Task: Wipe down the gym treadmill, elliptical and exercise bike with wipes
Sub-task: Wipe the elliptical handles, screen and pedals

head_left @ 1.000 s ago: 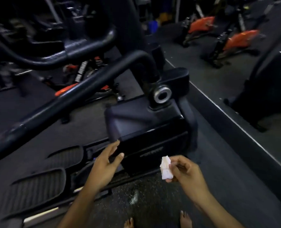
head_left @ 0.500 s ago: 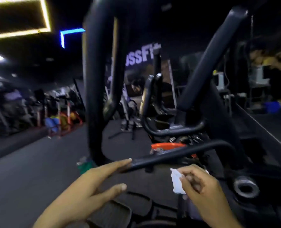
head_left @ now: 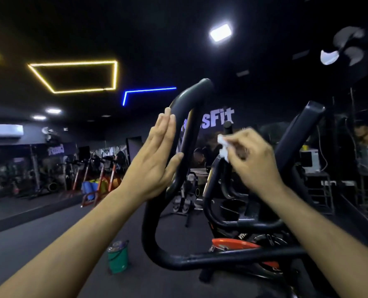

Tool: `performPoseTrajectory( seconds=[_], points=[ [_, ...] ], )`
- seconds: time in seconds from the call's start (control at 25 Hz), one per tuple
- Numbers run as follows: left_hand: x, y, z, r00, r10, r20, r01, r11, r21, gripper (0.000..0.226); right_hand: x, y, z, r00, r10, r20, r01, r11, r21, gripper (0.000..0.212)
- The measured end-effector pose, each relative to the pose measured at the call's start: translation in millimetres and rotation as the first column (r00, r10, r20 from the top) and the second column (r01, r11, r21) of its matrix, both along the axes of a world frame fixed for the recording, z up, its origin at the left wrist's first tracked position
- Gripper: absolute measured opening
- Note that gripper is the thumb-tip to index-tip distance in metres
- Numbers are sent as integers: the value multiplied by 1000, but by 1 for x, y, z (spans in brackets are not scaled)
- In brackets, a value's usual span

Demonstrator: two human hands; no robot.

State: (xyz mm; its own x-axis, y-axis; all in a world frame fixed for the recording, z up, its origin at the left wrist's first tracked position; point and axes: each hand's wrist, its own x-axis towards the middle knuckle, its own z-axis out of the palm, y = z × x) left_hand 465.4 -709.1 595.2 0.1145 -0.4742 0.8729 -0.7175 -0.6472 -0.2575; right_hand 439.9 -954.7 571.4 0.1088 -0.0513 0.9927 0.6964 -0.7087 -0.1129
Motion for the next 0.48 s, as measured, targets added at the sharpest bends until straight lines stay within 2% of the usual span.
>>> performPoseTrajectory(
  seconds=[0.12,0.24,0.36,0.48],
  points=[
    [26,-15,2,996,68,65,-69,997,21,67,31,-10,60,994,-16,104,11,999,52,18],
    [41,-21,-4,986,85,141,-80,996,-45,58,62,-13,112,986,-23,167,13,998,61,20],
    [44,-22,-7,986,49,160,-36,996,-78,55,85,2,158,991,-8,137,-7,994,110,25],
    [45,-20,-15,989,29,148,-12,993,-114,56,89,21,161,997,-30,72,22,994,107,27]
  ],
)
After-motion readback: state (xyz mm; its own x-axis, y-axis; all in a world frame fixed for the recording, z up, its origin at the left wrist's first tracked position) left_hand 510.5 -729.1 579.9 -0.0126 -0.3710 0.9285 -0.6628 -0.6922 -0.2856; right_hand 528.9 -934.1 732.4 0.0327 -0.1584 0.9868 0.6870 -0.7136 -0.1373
